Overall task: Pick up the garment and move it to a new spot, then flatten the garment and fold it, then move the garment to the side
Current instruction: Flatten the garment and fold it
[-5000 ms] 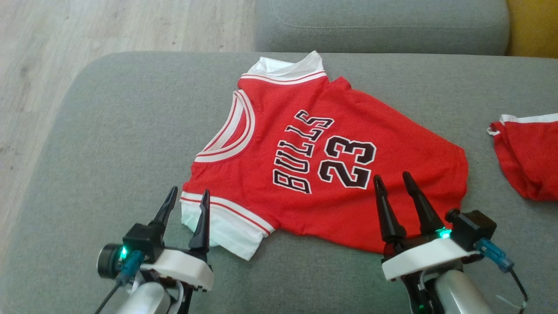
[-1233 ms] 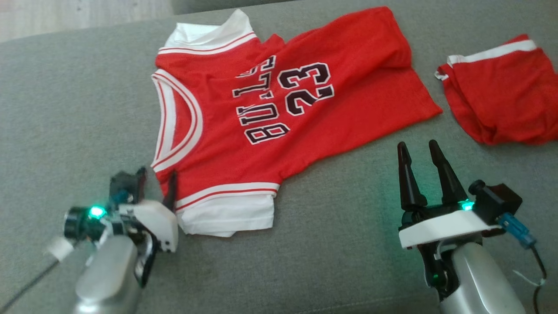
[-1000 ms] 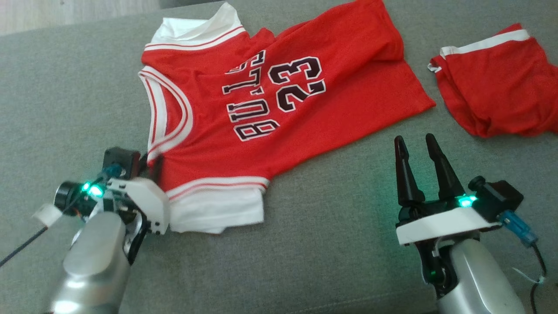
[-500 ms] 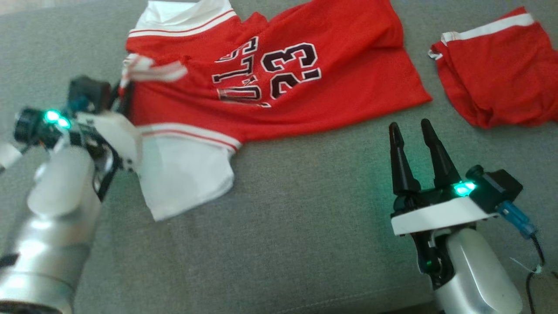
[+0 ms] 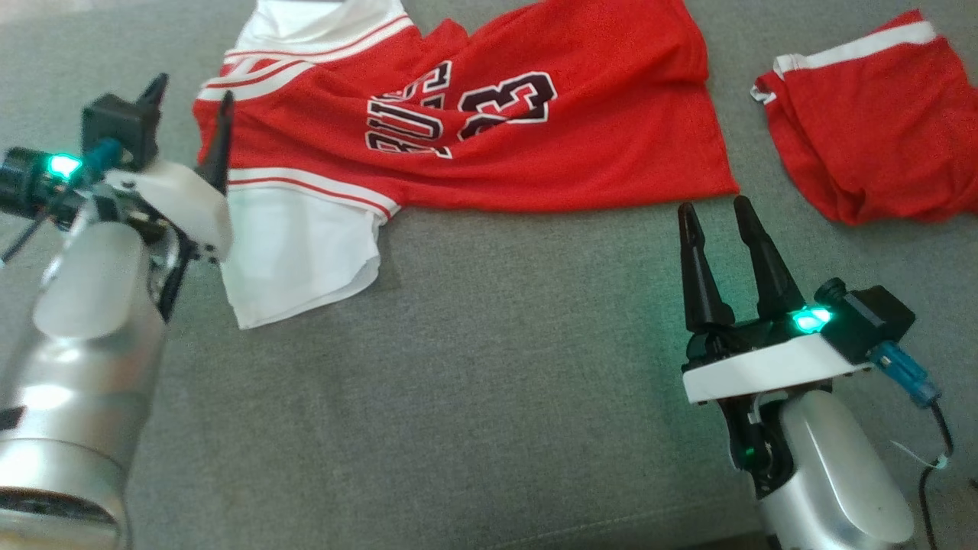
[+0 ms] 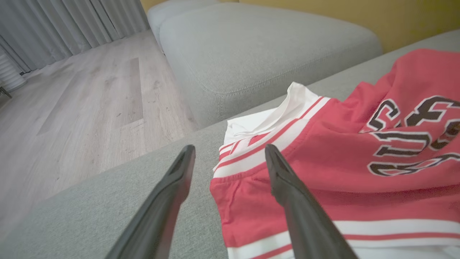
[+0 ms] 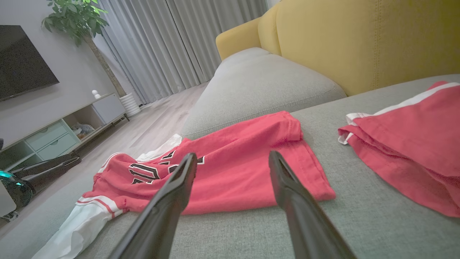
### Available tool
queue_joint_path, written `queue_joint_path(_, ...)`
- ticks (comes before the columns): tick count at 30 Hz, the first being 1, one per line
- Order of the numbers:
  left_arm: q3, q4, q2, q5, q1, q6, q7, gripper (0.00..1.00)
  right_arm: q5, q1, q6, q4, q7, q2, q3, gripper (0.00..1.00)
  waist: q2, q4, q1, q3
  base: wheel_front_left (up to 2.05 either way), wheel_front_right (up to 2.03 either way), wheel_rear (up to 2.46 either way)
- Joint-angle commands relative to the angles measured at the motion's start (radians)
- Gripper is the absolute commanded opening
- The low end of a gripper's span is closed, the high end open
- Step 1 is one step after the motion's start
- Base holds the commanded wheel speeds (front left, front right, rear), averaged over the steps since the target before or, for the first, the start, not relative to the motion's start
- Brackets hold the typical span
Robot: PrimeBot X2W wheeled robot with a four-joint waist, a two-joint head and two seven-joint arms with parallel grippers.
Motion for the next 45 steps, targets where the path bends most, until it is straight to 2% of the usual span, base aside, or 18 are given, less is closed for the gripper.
queue_joint_path(1, 0.019, -0.021, 0.024, -0.012, -0.017, 0.009, -0.031, 1.0, -0.009, -0.013, 0.004, -0.026, -0.011, 0.0, 0.016, 1.0, 0.0, 0.014, -0.0001, -0.017, 0.0, 0.0, 0.0)
queue_joint_path(6, 0.042, -0.044, -0.029, -0.05, 0.063, 0.039, -0.126, 1.0, -0.025, -0.003, 0.004, -0.025, -0.011, 0.0, -0.016, 1.0, 0.0, 0.05, -0.0001, -0.068, 0.0, 0.0, 0.0)
queue_joint_path(10, 0.069, -0.129, -0.073, -0.084, 0.159, 0.07, -0.155, 1.0, -0.046, 0.018, 0.004, -0.02, -0.011, 0.0, -0.037, 1.0, 0.0, 0.087, -0.0001, -0.109, 0.0, 0.0, 0.0)
queue_joint_path(17, 0.116, -0.446, -0.129, -0.097, 0.419, 0.137, -0.161, 1.0, -0.067, 0.06, 0.004, -0.018, -0.011, 0.0, -0.071, 1.0, 0.0, 0.151, -0.0001, -0.148, 0.0, 0.0, 0.0)
queue_joint_path(22, 0.129, -0.697, -0.15, -0.042, 0.618, 0.185, -0.161, 1.0, -0.072, 0.083, 0.004, -0.024, -0.011, 0.0, -0.08, 1.0, 0.0, 0.179, -0.0001, -0.152, 0.0, 0.0, 0.0)
queue_joint_path(23, 0.129, -0.713, -0.154, -0.039, 0.639, 0.186, -0.161, 1.0, -0.072, 0.084, 0.004, -0.025, -0.011, 0.0, -0.079, 1.0, 0.0, 0.18, -0.0001, -0.152, 0.0, 0.0, 0.0)
queue_joint_path(27, 0.121, -0.727, -0.157, -0.028, 0.665, 0.178, -0.161, 1.0, -0.076, 0.079, 0.004, -0.026, -0.01, 0.0, -0.068, 1.0, 0.0, 0.175, -0.0001, -0.149, 0.0, 0.0, 0.0)
queue_joint_path(34, 0.116, -0.652, -0.138, -0.028, 0.612, 0.164, -0.125, 1.0, -0.083, 0.064, 0.004, -0.034, -0.007, 0.0, -0.054, 1.0, 0.0, 0.14, -0.0001, -0.119, 0.0, 0.0, 0.0)
queue_joint_path(41, 0.127, -0.483, -0.116, -0.051, 0.547, 0.165, -0.012, 1.0, -0.082, 0.056, 0.004, -0.041, -0.008, 0.0, -0.051, 1.0, 0.0, 0.099, -0.0001, -0.074, 0.0, 0.0, 0.0)
queue_joint_path(45, 0.141, -0.393, -0.109, -0.063, 0.514, 0.175, 0.008, 1.0, -0.082, 0.051, 0.004, -0.043, -0.008, 0.0, -0.054, 1.0, 0.0, 0.086, -0.0001, -0.056, 0.0, 0.0, 0.0)
